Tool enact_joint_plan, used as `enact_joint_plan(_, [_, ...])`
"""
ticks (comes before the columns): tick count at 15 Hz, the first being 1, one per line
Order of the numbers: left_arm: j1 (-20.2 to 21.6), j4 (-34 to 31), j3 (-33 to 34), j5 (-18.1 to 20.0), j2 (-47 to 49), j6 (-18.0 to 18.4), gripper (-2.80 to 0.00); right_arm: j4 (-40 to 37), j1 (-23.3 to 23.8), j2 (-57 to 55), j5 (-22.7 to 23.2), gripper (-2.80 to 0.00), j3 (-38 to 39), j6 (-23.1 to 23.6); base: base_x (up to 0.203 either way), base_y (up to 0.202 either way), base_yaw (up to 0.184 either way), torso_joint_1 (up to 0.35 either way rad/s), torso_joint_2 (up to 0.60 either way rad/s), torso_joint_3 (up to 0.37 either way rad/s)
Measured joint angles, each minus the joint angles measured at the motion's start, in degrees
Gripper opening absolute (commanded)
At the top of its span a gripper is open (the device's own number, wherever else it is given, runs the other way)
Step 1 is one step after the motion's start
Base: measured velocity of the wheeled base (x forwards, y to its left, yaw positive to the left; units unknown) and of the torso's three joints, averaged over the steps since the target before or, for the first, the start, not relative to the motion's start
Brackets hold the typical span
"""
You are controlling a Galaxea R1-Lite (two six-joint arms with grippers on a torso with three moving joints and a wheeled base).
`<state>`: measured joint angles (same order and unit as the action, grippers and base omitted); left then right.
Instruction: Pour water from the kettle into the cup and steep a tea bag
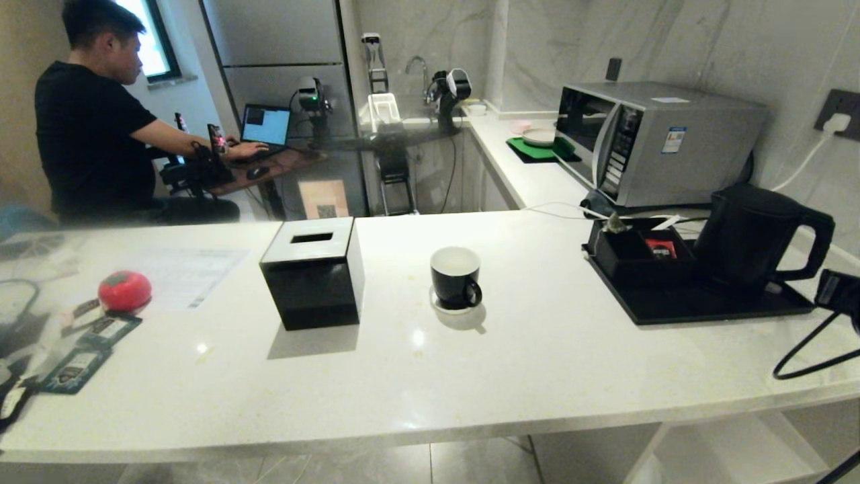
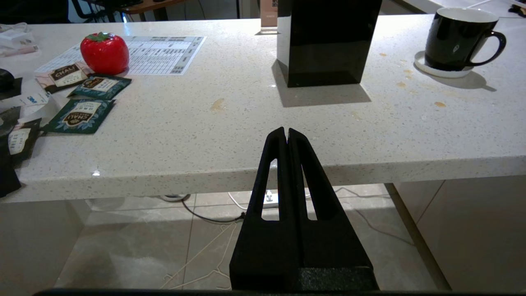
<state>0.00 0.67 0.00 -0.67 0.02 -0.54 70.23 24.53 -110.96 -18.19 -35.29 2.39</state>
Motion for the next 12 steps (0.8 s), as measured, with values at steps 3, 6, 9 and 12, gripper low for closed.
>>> enact_joint_plan(3, [0.0,0.0,0.0,0.0,0.0,0.0,-2.80,0.0,0.0,2.9,0.0,-2.80,3.5,-0.1,0.000,0.000,0.000,0.000,0.00,0.000])
enact_joint_plan(6, [0.0,0.0,0.0,0.0,0.0,0.0,-2.80,0.0,0.0,5.5,0.0,-2.80,6.6,-0.2,0.000,0.000,0.000,0.000,0.00,0.000])
enact_joint_plan(9, [0.0,0.0,0.0,0.0,0.0,0.0,-2.80,0.0,0.0,7.8,0.1,-2.80,9.2,-0.2,0.000,0.000,0.000,0.000,0.00,0.000])
enact_joint_plan(12, [0.0,0.0,0.0,0.0,0.0,0.0,-2.80,0.0,0.0,10.2,0.3,-2.80,12.4,-0.2,0.000,0.000,0.000,0.000,0.00,0.000])
